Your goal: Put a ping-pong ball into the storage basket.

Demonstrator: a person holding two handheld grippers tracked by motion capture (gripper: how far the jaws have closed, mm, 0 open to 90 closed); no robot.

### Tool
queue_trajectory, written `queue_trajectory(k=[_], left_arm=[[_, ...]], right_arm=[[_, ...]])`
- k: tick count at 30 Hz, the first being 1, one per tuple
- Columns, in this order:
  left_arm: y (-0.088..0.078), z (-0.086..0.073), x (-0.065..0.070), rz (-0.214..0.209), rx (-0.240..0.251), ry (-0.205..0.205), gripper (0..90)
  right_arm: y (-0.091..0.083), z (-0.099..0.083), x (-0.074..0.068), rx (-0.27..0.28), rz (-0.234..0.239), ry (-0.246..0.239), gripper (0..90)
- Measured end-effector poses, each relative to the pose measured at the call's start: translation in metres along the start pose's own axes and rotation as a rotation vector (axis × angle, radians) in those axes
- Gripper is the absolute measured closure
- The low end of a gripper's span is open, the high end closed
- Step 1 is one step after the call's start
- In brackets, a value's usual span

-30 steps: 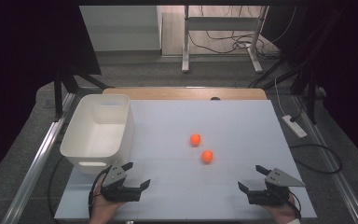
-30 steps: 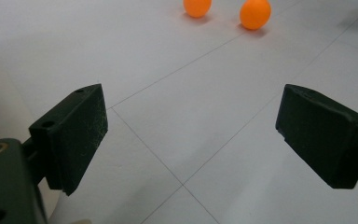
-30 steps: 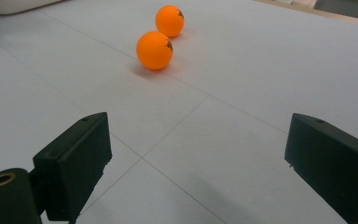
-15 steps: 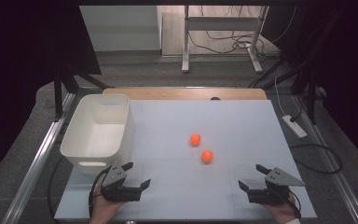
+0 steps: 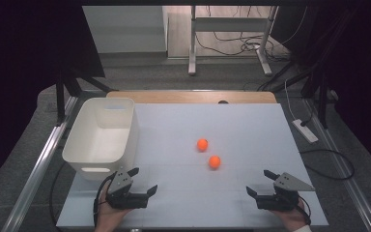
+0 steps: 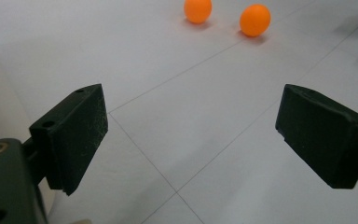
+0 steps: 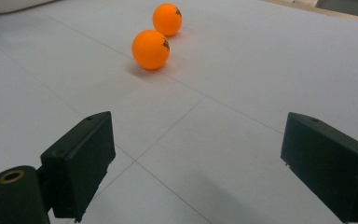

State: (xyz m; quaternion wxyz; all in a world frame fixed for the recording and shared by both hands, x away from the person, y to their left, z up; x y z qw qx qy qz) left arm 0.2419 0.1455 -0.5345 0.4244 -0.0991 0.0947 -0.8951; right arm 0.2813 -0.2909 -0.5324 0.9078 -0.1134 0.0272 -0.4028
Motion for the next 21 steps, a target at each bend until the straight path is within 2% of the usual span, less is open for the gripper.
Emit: queue_trajectory(k=[8, 17, 19, 21], left_arm=[[-0.0024, -0.0024, -0.0007, 0.003, -0.007, -0.006, 10.1], [0.0022, 0.0002, 0.0027, -0.013, -0.016, -0.015, 10.4], [0.0020, 0.0008, 0.0038, -0.015, -0.015, -0.013, 10.5], [0.0021, 0.0022, 0.0055, -0.013, -0.017, 0.007, 10.5]], right_arm=[[0.0069, 0.0010, -0.0021, -0.011, 0.009, -0.017, 9.5], [0.0061, 0.0005, -0.0021, -0.018, -0.001, -0.020, 10.1], [0.0062, 0.0003, -0.0023, -0.019, -0.002, -0.019, 10.1], [0.0060, 0.0007, -0.0027, -0.017, -0.004, -0.015, 10.1]])
Point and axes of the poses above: each handheld gripper's, and its own axes: y roughly forward along the jaws, z roughly out of its top, x roughly to its right, the point moved 4 cm from there along y, roughly forward along the jaws, and after that the axes turned 15 degrees about x, right-handed, at the moved point
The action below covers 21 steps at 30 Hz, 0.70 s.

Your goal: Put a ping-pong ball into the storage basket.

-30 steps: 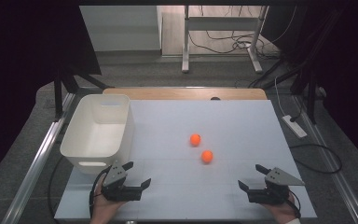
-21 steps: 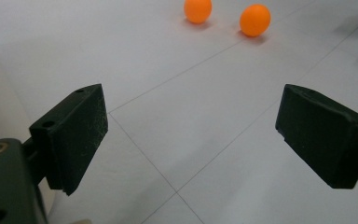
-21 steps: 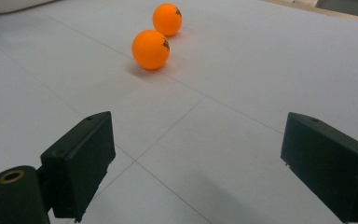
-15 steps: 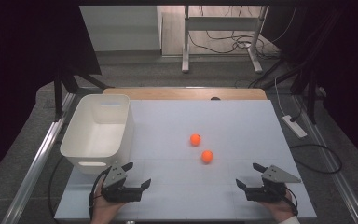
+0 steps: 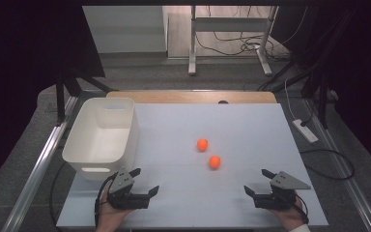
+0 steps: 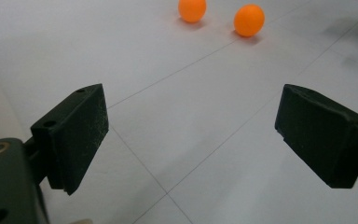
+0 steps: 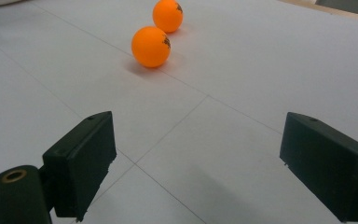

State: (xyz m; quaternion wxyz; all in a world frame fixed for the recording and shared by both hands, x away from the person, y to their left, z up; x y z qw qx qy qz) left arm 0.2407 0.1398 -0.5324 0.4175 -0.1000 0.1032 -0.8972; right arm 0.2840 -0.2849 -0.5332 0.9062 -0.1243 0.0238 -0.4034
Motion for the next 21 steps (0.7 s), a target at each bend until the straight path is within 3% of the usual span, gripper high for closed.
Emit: queue_trajectory(k=[12, 21], left_arm=[[0.008, 0.010, 0.002, 0.000, -0.002, 0.001, 10.5], [0.015, 0.021, 0.009, -0.029, -0.013, 0.008, 10.8]], right_arm=[[0.000, 0.000, 0.000, 0.001, 0.005, 0.010, 10.1], [0.005, 0.001, -0.004, -0.004, 0.020, 0.007, 10.1]])
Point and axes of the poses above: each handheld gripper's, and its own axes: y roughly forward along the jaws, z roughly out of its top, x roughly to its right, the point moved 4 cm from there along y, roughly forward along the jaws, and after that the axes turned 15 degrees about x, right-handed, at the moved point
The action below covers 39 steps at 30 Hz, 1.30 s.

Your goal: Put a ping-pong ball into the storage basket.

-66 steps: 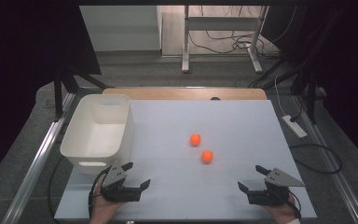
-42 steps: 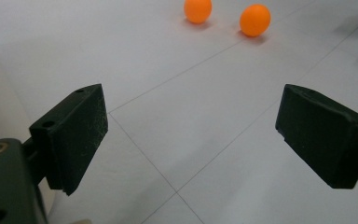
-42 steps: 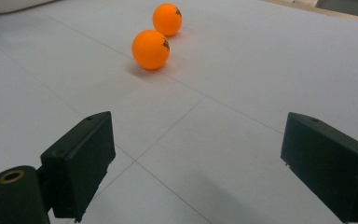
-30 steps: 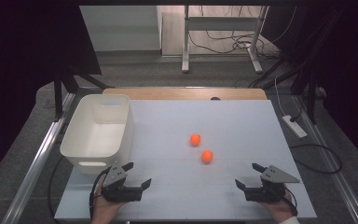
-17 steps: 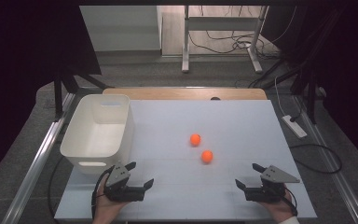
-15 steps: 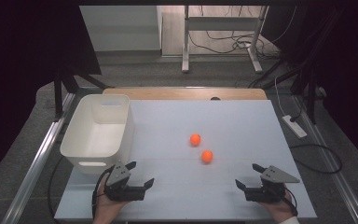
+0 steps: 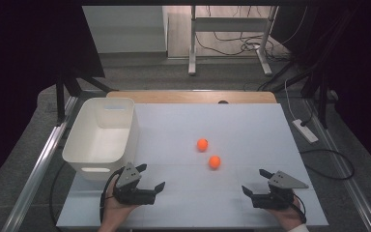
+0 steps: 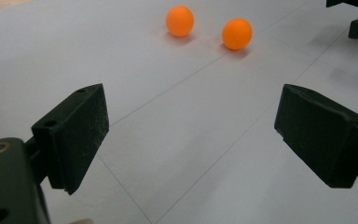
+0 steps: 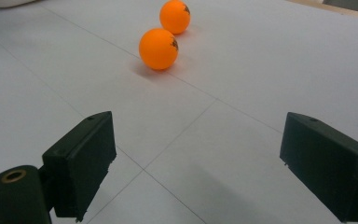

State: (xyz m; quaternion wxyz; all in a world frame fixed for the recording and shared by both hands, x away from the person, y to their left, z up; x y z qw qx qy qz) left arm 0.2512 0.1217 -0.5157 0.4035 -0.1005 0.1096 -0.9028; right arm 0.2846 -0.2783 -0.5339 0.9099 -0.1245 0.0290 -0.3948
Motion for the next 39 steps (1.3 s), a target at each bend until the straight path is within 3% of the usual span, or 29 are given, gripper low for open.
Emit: queue_trajectory(k=[19, 39], left_arm=[[0.019, 0.005, 0.002, -0.011, -0.061, -0.012, 11.1], [0.039, 0.014, 0.006, -0.041, -0.067, -0.001, 11.5]], right_arm=[[-0.003, 0.001, 0.001, 0.013, 0.010, 0.010, 10.1], [-0.004, 0.001, 0.000, 0.021, 0.020, -0.002, 10.0]])
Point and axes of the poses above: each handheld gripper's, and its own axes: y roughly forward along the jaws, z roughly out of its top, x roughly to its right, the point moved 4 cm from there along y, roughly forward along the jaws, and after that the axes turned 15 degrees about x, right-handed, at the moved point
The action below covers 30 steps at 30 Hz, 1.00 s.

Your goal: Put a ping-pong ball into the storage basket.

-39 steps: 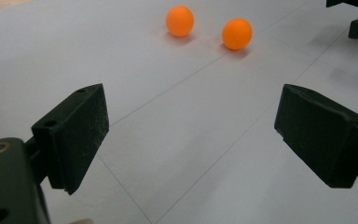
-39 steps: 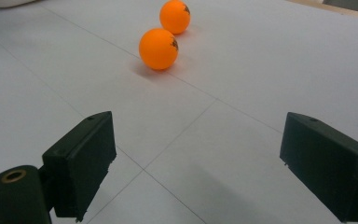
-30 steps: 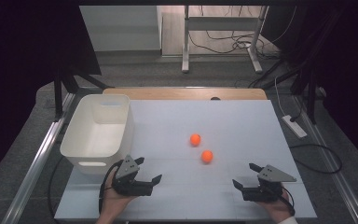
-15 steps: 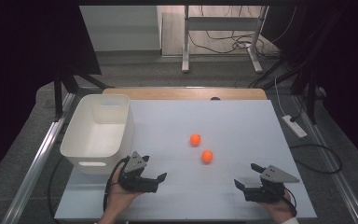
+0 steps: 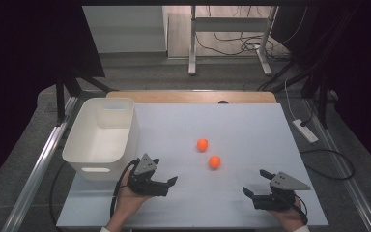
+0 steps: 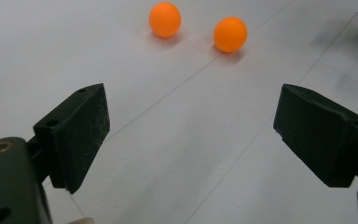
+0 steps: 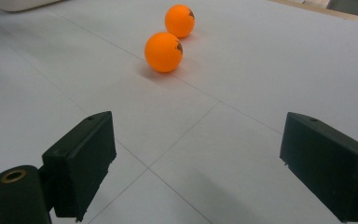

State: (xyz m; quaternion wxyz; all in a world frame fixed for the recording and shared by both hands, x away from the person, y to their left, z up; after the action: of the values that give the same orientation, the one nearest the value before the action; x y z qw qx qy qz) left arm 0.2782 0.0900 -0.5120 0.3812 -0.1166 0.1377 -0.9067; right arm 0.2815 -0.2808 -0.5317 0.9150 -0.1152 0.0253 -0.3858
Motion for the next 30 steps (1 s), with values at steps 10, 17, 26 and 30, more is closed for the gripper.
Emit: queue_trajectory(k=[10, 17, 26, 30], left_arm=[[0.015, 0.009, 0.005, -0.003, -0.011, 0.025, 11.6], [0.019, 0.014, 0.006, -0.018, -0.010, 0.018, 11.5], [0.026, 0.019, 0.006, -0.041, -0.024, 0.016, 11.4], [0.028, 0.022, 0.007, -0.046, -0.026, 0.017, 11.4]], right_arm=[[0.001, 0.000, -0.001, -0.005, 0.004, -0.004, 10.0], [0.001, 0.000, -0.001, -0.007, 0.002, -0.002, 10.0], [0.001, 0.000, -0.001, -0.002, -0.013, -0.003, 10.1], [0.001, 0.001, -0.001, -0.003, -0.023, 0.000, 10.1]])
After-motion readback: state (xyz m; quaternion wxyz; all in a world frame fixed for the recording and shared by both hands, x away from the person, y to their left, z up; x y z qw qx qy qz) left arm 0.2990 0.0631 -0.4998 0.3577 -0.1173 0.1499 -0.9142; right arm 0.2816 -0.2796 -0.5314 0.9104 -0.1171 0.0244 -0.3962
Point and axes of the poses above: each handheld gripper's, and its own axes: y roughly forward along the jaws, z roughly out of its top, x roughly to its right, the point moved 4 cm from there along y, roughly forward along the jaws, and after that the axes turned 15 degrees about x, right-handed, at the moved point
